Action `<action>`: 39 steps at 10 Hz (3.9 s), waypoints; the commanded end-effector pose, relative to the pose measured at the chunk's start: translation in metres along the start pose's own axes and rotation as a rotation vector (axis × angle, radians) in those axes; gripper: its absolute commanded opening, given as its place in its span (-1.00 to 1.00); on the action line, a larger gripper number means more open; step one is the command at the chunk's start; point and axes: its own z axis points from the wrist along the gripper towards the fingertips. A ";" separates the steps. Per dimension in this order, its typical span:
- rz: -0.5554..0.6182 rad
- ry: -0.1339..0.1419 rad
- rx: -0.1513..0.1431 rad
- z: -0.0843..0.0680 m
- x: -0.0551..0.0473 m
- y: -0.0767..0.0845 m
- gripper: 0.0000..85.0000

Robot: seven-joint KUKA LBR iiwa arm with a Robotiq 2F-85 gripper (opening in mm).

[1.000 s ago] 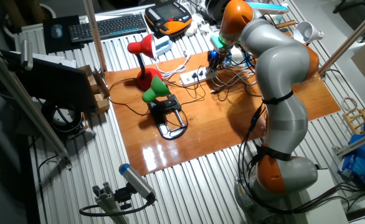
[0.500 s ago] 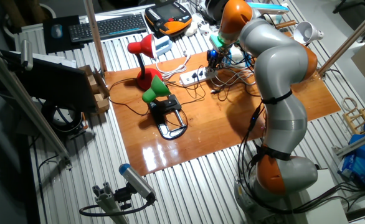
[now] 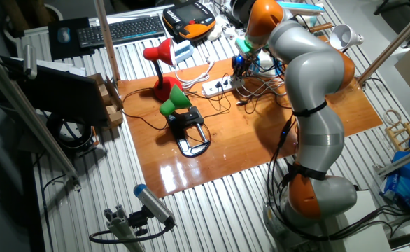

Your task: Plug in the power cord of the desk lamp, turn on the socket, and light up the desk lamp

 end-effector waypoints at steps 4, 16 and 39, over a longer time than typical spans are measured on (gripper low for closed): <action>-0.010 -0.009 0.022 -0.001 -0.002 0.000 -1.00; -0.004 0.001 0.046 0.001 -0.002 -0.002 -1.00; 0.019 -0.001 0.057 0.002 -0.003 -0.001 -1.00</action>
